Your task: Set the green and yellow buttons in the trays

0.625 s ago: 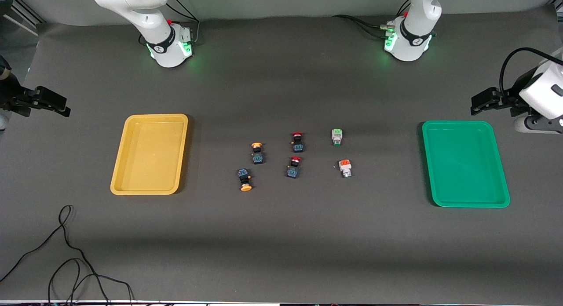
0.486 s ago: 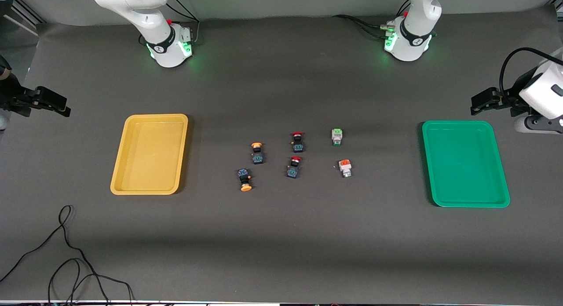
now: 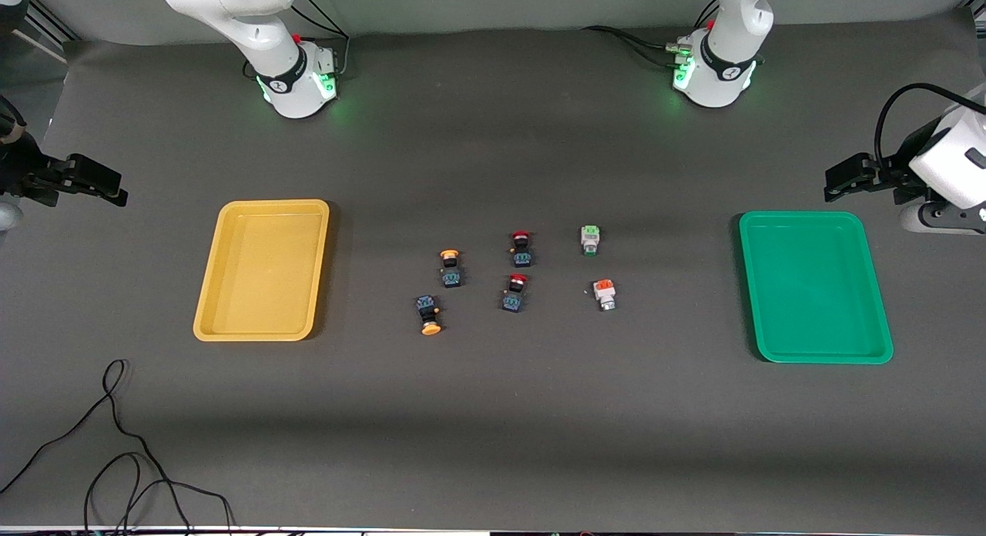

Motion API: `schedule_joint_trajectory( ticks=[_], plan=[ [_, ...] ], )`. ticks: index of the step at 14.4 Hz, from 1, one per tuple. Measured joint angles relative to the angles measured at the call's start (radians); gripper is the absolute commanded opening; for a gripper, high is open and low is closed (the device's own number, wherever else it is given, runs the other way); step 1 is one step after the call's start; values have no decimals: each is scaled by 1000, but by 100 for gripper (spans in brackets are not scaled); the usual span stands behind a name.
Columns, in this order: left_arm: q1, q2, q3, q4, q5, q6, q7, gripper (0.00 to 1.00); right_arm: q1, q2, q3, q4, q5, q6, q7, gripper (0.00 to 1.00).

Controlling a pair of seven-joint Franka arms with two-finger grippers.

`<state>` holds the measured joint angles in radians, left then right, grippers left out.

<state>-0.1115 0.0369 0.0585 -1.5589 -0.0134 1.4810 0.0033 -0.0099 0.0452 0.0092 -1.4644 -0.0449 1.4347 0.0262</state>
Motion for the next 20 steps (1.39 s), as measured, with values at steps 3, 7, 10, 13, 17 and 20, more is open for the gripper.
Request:
schedule_joint_trajectory(
  ticks=[3, 7, 10, 13, 17, 20],
  plan=[
    [0, 0, 0, 0, 0, 0, 0, 97, -2, 7, -2, 0, 0, 0, -1, 100],
    [0, 0, 0, 0, 0, 0, 0, 97, 1, 22, -2, 0, 0, 0, -1, 100],
    [0, 0, 0, 0, 0, 0, 0, 95, 0, 28, -2, 0, 0, 0, -1, 100],
    [0, 0, 0, 3, 0, 2, 3, 94, 0, 29, -2, 0, -1, 0, -1, 100],
    [3, 0, 5, 10, 0, 2, 20, 94, -2, 30, -4, 0, -2, -13, -1, 100],
    [6, 0, 10, 12, 0, 2, 25, 95, -7, 30, -8, 0, -2, -45, -2, 100]
  ],
)
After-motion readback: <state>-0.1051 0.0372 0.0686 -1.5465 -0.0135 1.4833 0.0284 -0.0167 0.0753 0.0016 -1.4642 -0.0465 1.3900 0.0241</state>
